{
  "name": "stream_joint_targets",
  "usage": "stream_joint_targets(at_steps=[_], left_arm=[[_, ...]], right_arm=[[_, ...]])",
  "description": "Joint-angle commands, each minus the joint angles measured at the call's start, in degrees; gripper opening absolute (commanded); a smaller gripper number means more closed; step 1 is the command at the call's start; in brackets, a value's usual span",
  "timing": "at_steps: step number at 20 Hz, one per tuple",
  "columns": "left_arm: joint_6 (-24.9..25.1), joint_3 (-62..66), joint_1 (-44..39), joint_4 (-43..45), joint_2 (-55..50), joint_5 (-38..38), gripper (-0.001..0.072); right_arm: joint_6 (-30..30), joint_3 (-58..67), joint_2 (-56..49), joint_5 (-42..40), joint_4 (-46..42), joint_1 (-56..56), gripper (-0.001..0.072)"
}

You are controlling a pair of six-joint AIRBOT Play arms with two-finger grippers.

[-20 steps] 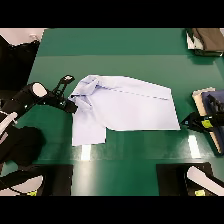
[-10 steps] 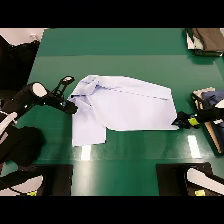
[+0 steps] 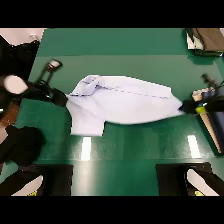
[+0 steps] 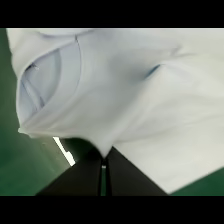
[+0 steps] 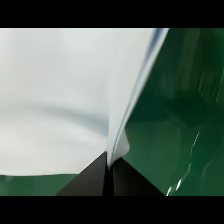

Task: Fold the shirts.

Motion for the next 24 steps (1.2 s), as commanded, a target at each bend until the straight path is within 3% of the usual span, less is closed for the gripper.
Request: stream_joint_targets(at_steps=[1,10,14,20,24], left_arm=[[-2.29,9.64,0.07,1.9,7.98,-3.32,0.0025],[-7.1,49.57,0.04,1.7,11.04,-12.68,0.0025],[-12.26,62.51,0.04,1.64,11.1,-15.58,0.0025],[-14.32,70.44,0.04,-2.21,11.1,-14.34,0.0025],[-16.24,62.97,0.04,8.61,11.08,-19.1,0.0025]], right_arm=[[1.92,11.72,8.76,0.31,0.11,0.22,0.0013],[3.93,40.06,17.57,-0.13,0.15,0.22,0.0013],[5.46,50.01,17.84,1.6,0.09,0.22,0.0014],[9.51,69.61,9.68,11.5,-0.63,0.22,0.0013],[14.95,72.74,1.64,20.44,-0.59,0.22,0.0014]])
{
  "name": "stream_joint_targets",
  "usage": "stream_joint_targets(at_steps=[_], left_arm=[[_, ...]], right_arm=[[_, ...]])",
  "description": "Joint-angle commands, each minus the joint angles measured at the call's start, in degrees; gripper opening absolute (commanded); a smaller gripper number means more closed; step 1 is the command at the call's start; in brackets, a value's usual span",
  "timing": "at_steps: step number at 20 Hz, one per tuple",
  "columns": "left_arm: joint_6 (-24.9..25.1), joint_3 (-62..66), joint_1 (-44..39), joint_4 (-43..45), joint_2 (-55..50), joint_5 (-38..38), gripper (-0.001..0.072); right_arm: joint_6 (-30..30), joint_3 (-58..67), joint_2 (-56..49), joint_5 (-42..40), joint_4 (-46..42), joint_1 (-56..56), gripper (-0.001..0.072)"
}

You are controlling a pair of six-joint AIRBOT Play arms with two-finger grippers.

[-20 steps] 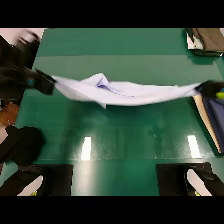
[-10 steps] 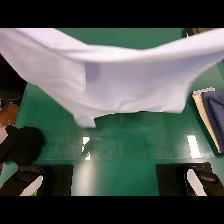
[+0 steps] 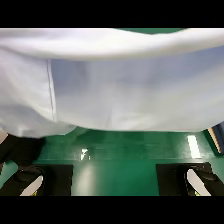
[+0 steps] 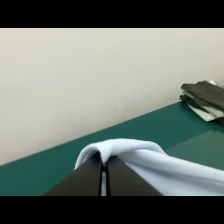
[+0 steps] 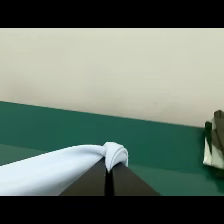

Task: Fold the shirts.

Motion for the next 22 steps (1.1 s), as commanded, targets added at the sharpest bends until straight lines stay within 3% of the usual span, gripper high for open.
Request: stream_joint_targets(at_steps=[1,7,15,19,22], left_arm=[[-1.92,-7.89,0.04,9.79,-0.02,-4.35,0.0025],[-0.83,-30.4,0.02,13.05,-9.49,-2.8,0.0025],[1.01,-34.62,0.04,12.57,-36.52,13.09,0.0026],[1.07,-34.93,0.04,12.72,-40.92,17.94,0.0026],[1.03,-35.8,0.04,12.85,-41.16,18.47,0.0025]], right_arm=[[5.01,0.63,-6.56,8.72,-0.24,0.04,0.0013],[6.6,-16.31,-19.71,13.29,-0.13,0.04,0.0013],[-1.09,-32.98,-32.57,-7.85,-0.15,1.73,0.0014],[-4.61,-38.95,-33.57,-19.61,-0.24,3.28,0.0014],[-7.41,-41.55,-33.57,-22.34,-0.24,4.15,0.0014]])
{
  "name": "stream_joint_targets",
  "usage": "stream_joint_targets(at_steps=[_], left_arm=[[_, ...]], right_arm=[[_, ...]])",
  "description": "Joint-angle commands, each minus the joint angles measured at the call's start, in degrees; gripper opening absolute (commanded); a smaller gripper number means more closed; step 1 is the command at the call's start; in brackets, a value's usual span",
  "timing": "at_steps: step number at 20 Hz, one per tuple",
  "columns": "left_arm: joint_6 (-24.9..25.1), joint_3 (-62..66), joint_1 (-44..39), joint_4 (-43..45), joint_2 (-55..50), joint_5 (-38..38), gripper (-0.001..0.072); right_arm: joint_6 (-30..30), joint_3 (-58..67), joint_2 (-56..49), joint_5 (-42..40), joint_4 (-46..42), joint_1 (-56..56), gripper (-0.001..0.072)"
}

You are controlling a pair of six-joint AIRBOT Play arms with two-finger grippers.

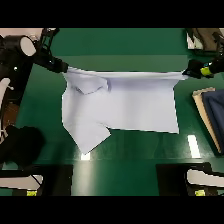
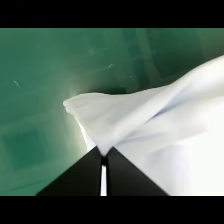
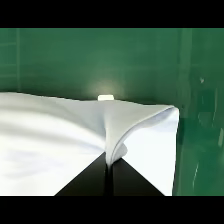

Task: Fold the shirts.

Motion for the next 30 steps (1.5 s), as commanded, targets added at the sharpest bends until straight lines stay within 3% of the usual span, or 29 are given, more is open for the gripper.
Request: stream_joint_targets(at_steps=[1,13,14,15,16,19,22,24,28,30], left_arm=[[0.09,-1.77,0.04,0.09,-1.64,1.73,0.0025],[0.31,-11.93,0.04,0.2,-1.53,-10.82,0.0027],[0.31,-11.93,0.04,0.31,-1.53,-12.17,0.0056],[0.31,-11.93,0.04,0.48,-1.53,-13.7,0.0313],[0.31,-11.93,0.04,0.83,-1.53,-15.41,0.0598],[0.31,-11.93,0.04,2.69,-1.29,-19.21,0.0603],[0.22,-11.96,0.04,1.33,1.11,-20.26,0.0603],[0.28,-13.68,0.04,0.68,4.15,-19.82,0.0603],[-0.39,-28.48,0.04,0.35,13.64,-17.68,0.0603],[-1.84,-36.68,0.04,-5.25,19.54,-16.87,0.0603]], right_arm=[[-3.06,-4.11,-0.52,-5.64,-0.13,1.14,0.0013],[-3.45,-15.5,2.27,-4.72,-4.48,0.44,0.0018],[-3.45,-15.63,2.47,-3.34,-4.26,0.07,0.0136],[-3.45,-15.56,2.49,-1.77,-4.13,-0.31,0.0443],[-3.45,-15.5,2.54,0.44,-3.91,-1.09,0.0626],[-3.61,-15.54,4.22,6.71,-3.91,-3.91,0.0623],[-4.59,-18.75,10.29,7.32,-3.93,-6.38,0.0619],[-5.03,-23.67,15.3,7.78,-3.93,-7.8,0.053],[-6.08,-33.59,22.53,8.28,-3.89,-10.34,0.053],[-6.16,-37.18,25.07,7.76,-3.91,-10.82,0.053]])
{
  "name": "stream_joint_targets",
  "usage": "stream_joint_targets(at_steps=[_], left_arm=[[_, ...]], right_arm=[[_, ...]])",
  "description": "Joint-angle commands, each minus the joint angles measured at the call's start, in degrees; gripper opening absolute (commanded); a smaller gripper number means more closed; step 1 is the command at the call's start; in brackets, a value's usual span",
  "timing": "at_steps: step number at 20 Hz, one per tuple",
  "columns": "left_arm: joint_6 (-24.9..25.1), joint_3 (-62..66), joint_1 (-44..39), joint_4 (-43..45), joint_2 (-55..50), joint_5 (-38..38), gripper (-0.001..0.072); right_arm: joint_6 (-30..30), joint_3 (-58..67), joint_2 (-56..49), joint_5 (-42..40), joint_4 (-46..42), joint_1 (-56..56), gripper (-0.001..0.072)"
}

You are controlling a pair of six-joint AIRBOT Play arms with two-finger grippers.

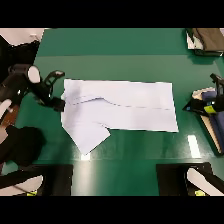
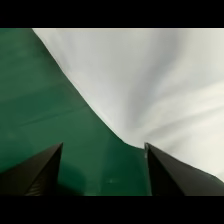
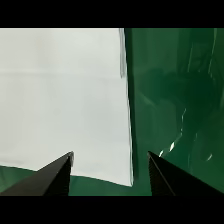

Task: Fold the shirts.

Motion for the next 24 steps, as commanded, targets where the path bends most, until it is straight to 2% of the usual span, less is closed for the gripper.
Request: stream_joint_targets(at_steps=[1,3,6,8,11,18,24], left_arm=[[-2.03,-13.09,-0.07,-9.79,10.05,1.99,0.0603],[-5.6,-18.95,-0.09,-16.65,16.31,3.5,0.0603],[-12.0,-27.52,-0.09,-16.57,24.46,3.65,0.0603],[-13.55,-31.58,-0.09,-18.95,27.65,3.63,0.0603],[-14.91,-35.21,-4.09,-21.97,27.61,5.11,0.0603],[-23.89,-38.16,-19.28,-22.16,27.47,11.52,0.0603],[-25.09,-39.93,-22.73,-24.44,26.91,16.65,0.0602]], right_arm=[[-0.85,-6.84,5.35,-0.61,0.09,-1.2,0.053],[-0.87,-7.96,6.86,-1.6,1.31,-1.2,0.053],[-1.05,-7.72,7.41,-2.51,5.35,-1.2,0.0529],[-1.4,-7.02,6.03,-2.4,8.07,-1.07,0.053],[-1.4,-3.91,2.71,-1.77,9.03,1.14,0.053],[-1.27,2.32,-0.04,-2.51,8.92,6.4,0.0529],[-1.25,2.45,-0.04,-2.43,8.98,6.4,0.053]])
